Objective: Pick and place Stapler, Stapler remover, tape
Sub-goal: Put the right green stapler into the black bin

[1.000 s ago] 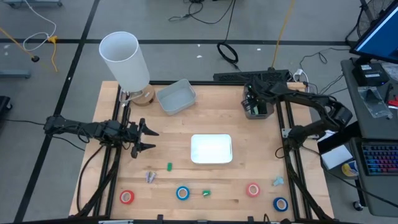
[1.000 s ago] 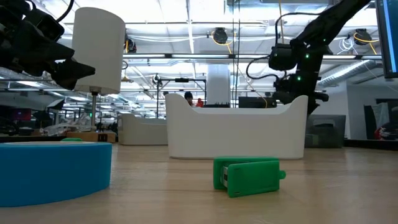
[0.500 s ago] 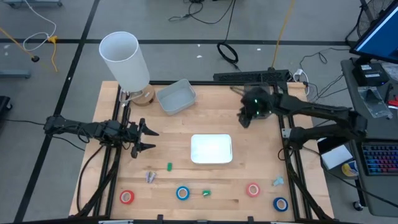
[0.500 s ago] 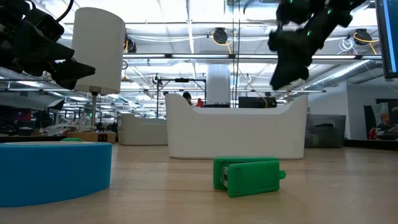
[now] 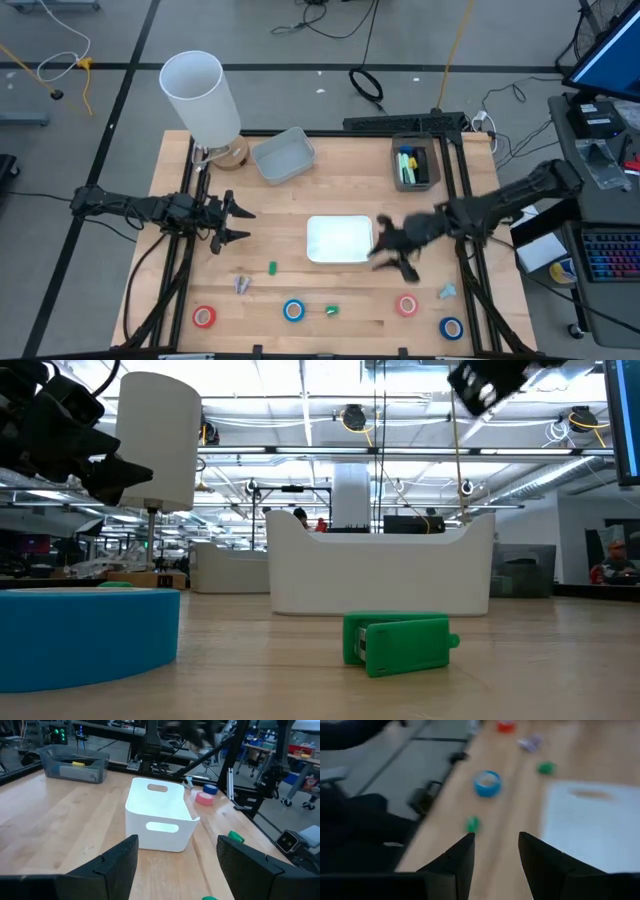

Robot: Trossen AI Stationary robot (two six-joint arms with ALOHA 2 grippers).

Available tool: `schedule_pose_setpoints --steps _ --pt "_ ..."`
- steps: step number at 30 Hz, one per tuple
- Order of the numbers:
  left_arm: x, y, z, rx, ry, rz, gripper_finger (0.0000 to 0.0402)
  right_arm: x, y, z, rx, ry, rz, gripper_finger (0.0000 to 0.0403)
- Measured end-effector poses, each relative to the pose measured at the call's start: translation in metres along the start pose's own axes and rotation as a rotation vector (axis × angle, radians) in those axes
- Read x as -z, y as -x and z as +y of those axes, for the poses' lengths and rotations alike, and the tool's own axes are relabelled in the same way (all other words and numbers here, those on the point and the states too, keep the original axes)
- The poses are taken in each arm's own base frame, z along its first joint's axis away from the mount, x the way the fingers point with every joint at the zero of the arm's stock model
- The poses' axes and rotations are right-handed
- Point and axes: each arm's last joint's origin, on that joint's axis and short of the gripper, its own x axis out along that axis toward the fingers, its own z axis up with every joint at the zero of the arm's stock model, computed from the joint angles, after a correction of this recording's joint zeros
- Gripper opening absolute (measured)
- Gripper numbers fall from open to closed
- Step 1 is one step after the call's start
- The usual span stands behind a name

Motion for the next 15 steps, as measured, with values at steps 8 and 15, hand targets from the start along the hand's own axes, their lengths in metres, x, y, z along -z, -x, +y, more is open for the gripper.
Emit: schedule_pose_setpoints --steps 8,15 --pt "0.0 0.0 0.0 0.0 0.042 0.002 0.0269 0.009 -0.041 0.061 -0.041 0.174 -0.081 0.0144" --pt "0.001 -0.001 0.0 -0.002 0.068 0.011 0.0269 0.012 -0.09 0.08 0.008 0.157 0.098 0.0144"
